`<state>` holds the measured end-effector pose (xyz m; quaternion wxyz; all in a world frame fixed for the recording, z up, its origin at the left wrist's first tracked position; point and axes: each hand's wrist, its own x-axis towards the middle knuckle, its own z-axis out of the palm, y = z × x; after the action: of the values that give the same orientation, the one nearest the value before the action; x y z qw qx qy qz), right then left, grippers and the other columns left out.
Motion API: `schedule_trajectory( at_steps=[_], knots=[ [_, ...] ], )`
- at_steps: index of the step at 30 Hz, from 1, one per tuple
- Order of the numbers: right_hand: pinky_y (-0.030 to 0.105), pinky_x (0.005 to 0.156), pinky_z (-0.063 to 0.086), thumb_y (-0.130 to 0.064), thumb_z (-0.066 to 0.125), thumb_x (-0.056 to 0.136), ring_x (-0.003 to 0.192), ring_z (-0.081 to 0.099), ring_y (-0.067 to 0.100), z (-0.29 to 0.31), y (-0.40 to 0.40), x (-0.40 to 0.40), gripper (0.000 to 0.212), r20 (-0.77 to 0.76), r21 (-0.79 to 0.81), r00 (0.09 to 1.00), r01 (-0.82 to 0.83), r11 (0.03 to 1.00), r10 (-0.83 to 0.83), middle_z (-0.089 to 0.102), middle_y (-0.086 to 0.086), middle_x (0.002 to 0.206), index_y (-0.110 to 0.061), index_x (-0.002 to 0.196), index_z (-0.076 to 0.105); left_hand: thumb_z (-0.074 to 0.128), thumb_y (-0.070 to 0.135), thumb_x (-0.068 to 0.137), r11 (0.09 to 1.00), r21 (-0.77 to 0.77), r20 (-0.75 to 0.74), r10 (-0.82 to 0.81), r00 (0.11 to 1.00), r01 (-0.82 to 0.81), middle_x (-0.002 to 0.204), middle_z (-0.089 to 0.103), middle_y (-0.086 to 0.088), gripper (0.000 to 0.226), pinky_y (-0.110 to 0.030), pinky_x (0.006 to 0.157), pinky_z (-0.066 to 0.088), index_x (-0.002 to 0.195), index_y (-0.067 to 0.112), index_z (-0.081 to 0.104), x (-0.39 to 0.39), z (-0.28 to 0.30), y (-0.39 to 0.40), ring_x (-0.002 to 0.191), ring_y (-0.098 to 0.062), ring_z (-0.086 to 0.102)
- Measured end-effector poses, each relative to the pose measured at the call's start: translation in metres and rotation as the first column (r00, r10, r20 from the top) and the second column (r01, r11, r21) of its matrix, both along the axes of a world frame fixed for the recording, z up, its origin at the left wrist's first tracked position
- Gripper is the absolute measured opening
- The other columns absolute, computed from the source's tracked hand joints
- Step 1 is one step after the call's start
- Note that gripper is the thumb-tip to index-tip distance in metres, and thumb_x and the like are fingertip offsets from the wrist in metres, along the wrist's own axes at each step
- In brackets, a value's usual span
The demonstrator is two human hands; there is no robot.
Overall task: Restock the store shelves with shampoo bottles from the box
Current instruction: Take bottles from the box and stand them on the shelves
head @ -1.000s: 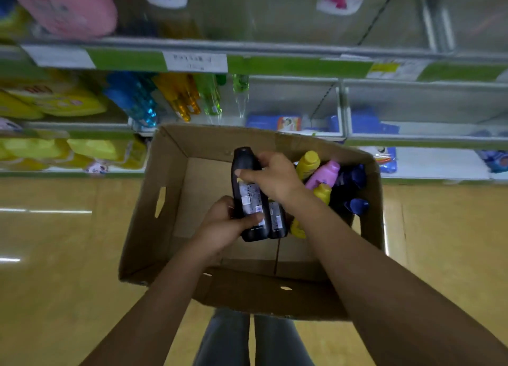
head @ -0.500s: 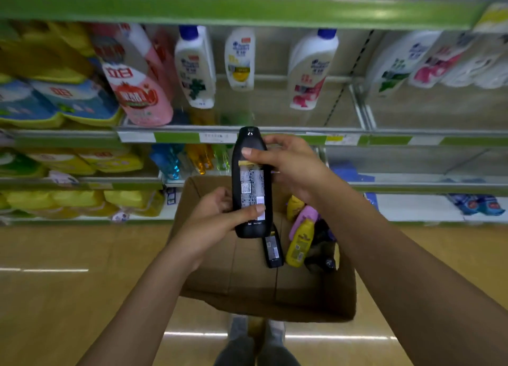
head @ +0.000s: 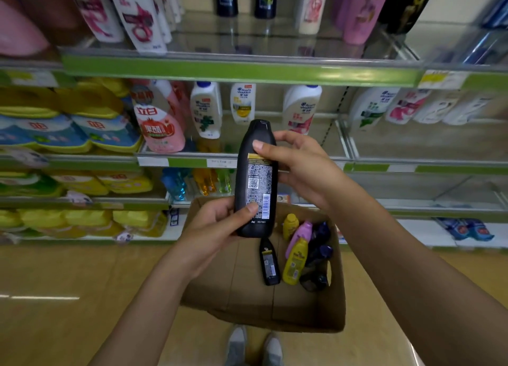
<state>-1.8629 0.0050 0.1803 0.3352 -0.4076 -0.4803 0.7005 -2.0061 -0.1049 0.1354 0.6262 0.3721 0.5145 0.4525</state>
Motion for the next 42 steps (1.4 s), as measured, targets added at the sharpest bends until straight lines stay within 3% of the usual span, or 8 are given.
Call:
schedule_trajectory(
  at_steps=[5,11,18,23,29,34,38,42],
  knots=[
    [0.037,0.081,0.059,-0.015,0.072,0.084,0.083,0.07,0.016,0.016,-0.003,0.001,0.034,0.06,0.06,0.998,-0.029,0.998,0.026,0.072,0.003,0.089,-0.006,0.113,0.058,0.064,0.028,0.076,0.999,0.032,-0.039,0.017,0.999,-0.016,0.107,0.072,-0.008,0.042,-0.032,0.087,0.055,0.115,0.011,0.062,0.001,0.011,-0.003,0.102,-0.023,0.068],
    [0.036,0.073,0.061,-0.043,0.072,0.082,0.089,0.072,0.014,0.028,-0.002,-0.004,0.044,0.274,0.162,0.961,-0.018,0.987,-0.028,0.072,-0.001,0.101,-0.019,0.117,0.059,0.069,0.03,0.08,0.995,0.086,-0.206,0.07,0.976,-0.053,0.099,0.074,0.001,0.033,-0.03,0.084,0.054,0.111,0.019,0.066,0.009,0.022,0.004,0.094,-0.014,0.07],
    [0.029,0.061,0.059,-0.025,0.077,0.08,0.074,0.069,0.011,0.04,-0.005,-0.009,0.028,0.263,0.198,0.964,-0.004,0.98,-0.049,0.068,-0.002,0.083,-0.014,0.102,0.064,0.069,0.048,0.074,0.983,0.103,-0.239,0.17,0.956,-0.149,0.1,0.073,0.005,0.042,-0.03,0.086,0.053,0.108,0.023,0.066,0.025,0.033,-0.001,0.096,-0.008,0.068],
    [0.054,0.091,0.053,-0.021,0.07,0.087,0.094,0.07,0.023,0.048,-0.009,-0.01,0.021,0.138,0.142,0.99,-0.052,0.989,0.033,0.07,0.013,0.107,-0.013,0.106,0.065,0.068,0.032,0.072,0.995,-0.037,0.16,0.099,0.982,-0.094,0.106,0.071,-0.013,0.049,-0.04,0.091,0.053,0.114,0.007,0.06,0.021,0.045,-0.004,0.1,-0.029,0.068],
    [0.052,0.096,0.051,-0.03,0.071,0.086,0.102,0.069,0.017,0.056,-0.009,-0.007,0.036,0.146,0.174,0.982,-0.148,0.973,0.123,0.074,0.0,0.103,-0.024,0.119,0.059,0.076,0.027,0.077,0.976,0.081,-0.186,0.216,0.958,-0.204,0.089,0.073,0.001,0.024,-0.023,0.071,0.055,0.097,0.023,0.063,0.029,0.054,0.001,0.081,-0.014,0.071],
    [0.03,0.071,0.059,-0.013,0.07,0.086,0.082,0.07,0.015,0.061,-0.011,-0.007,0.03,0.122,0.255,0.991,-0.086,0.963,0.056,0.07,0.003,0.091,-0.01,0.114,0.06,0.074,0.06,0.064,0.949,0.237,-0.495,0.304,0.814,-0.21,0.079,0.065,0.011,0.044,-0.028,0.068,0.051,0.093,0.031,0.058,0.03,0.056,0.004,0.074,-0.002,0.062],
    [0.035,0.069,0.057,-0.004,0.064,0.088,0.077,0.066,0.016,0.061,-0.006,0.0,0.019,0.007,0.208,1.0,0.003,0.978,-0.005,0.066,0.004,0.083,-0.007,0.107,0.061,0.067,0.051,0.069,0.972,0.187,-0.299,0.192,0.935,-0.14,0.095,0.067,0.03,0.035,-0.018,0.08,0.047,0.1,0.04,0.058,0.021,0.067,0.004,0.091,0.01,0.062],
    [0.03,0.068,0.056,-0.001,0.058,0.09,0.077,0.065,0.015,0.062,-0.006,0.009,0.016,-0.078,0.188,0.996,-0.022,0.982,0.038,0.066,0.004,0.085,-0.006,0.106,0.059,0.068,0.033,0.07,0.988,0.132,-0.12,0.093,0.988,-0.077,0.106,0.072,0.005,0.043,-0.03,0.088,0.052,0.112,0.022,0.063,0.008,0.068,0.003,0.102,-0.011,0.067]
  ],
)
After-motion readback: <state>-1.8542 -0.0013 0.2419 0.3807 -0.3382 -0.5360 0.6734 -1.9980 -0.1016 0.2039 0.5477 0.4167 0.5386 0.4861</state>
